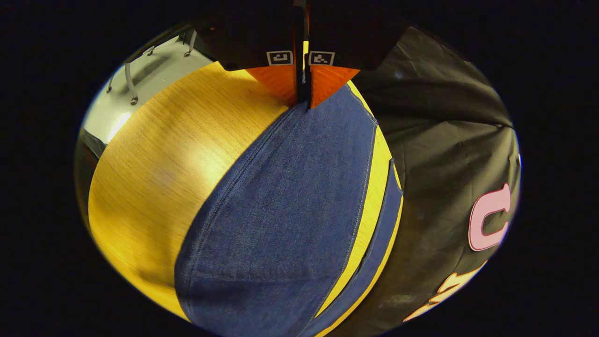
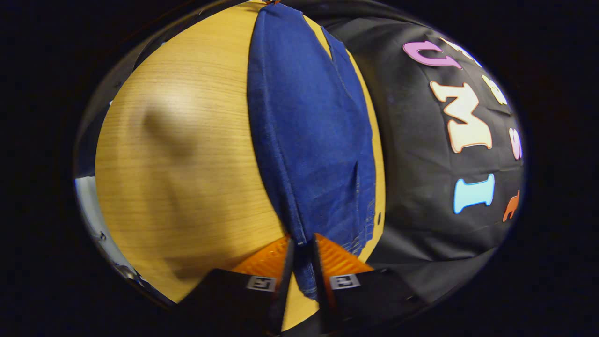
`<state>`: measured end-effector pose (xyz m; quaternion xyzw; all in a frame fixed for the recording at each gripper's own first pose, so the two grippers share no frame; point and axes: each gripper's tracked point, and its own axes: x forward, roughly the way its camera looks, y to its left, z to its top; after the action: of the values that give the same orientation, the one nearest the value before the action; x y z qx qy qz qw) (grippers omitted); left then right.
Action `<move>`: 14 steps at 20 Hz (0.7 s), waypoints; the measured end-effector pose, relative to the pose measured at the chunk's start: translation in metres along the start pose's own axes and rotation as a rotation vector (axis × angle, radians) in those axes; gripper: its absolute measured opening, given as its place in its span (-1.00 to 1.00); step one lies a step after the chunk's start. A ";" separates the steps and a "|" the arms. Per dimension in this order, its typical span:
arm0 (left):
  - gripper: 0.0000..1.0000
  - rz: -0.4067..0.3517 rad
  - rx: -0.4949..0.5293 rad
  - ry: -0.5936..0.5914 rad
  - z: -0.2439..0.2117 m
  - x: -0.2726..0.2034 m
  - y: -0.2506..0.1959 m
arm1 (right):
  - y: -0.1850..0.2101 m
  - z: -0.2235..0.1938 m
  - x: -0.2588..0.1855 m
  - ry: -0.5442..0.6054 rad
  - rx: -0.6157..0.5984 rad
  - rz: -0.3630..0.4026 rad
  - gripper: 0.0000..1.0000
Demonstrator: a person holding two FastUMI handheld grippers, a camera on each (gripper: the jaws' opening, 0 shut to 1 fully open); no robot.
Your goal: Grasp the waist and the cuffs of the jeans and fold them to make the two legs overlap; first hold the waist and fold one-third of the jeans toward the cuffs, then hold the cuffs and fold the remaining one-third in the same direction to finish folding.
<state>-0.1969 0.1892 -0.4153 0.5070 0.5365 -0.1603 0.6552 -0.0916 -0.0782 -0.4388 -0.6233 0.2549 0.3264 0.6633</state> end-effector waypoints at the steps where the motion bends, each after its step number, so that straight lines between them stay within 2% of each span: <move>1: -1.00 -0.011 -0.026 0.006 -0.001 0.000 0.000 | -0.006 -0.001 -0.003 -0.001 0.000 -0.030 -0.95; 2: -1.00 -0.030 -0.064 0.008 0.001 0.001 -0.001 | -0.009 0.000 -0.003 -0.004 0.034 -0.025 -0.83; 3: -1.00 -0.054 -0.120 0.023 0.002 -0.001 -0.002 | -0.009 -0.002 -0.005 0.002 0.084 -0.031 -0.94; 5: -1.00 -0.061 -0.212 0.026 0.010 -0.009 0.007 | -0.031 0.001 -0.014 -0.009 0.184 -0.085 -0.94; 9: -1.00 0.067 -0.284 0.013 0.028 -0.041 0.057 | -0.089 0.008 -0.034 -0.039 0.300 -0.208 -0.95; 14: -1.00 0.162 -0.343 -0.038 0.043 -0.079 0.110 | -0.165 0.011 -0.038 -0.055 0.419 -0.322 -0.94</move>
<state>-0.1205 0.1748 -0.2973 0.4266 0.5009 -0.0226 0.7527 0.0070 -0.0732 -0.3007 -0.4958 0.1965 0.1737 0.8279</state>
